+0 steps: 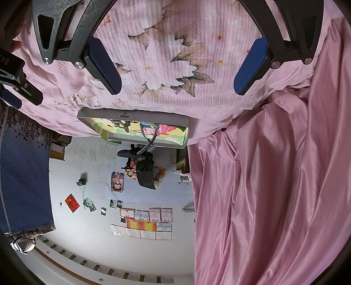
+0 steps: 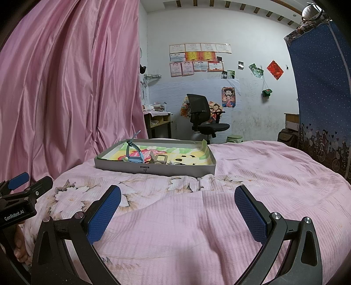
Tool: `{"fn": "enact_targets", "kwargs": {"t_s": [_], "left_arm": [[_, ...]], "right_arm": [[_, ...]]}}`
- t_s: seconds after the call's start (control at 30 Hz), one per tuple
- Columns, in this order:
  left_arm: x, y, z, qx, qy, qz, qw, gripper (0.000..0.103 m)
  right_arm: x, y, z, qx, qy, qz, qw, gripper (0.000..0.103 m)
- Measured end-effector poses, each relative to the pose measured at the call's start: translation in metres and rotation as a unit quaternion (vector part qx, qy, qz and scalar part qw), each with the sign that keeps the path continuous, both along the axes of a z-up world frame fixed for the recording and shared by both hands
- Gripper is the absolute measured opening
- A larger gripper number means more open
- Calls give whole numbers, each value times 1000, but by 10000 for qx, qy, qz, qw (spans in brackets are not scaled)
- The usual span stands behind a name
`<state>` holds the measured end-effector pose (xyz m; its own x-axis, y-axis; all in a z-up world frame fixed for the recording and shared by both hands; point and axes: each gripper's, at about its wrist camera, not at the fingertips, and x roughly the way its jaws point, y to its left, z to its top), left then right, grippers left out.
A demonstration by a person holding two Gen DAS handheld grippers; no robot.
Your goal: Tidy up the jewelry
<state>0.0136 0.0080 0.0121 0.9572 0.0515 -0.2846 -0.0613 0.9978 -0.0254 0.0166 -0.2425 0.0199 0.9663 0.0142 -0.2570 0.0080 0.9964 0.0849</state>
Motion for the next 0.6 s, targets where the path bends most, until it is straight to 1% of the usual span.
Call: {"fn": "enact_targets", "kwargs": {"t_s": [0.6], "left_arm": [[0,-1,0,27,4,-5,10000,103]], "right_arm": [[0,1,1,-4,5,3,10000,102]]}}
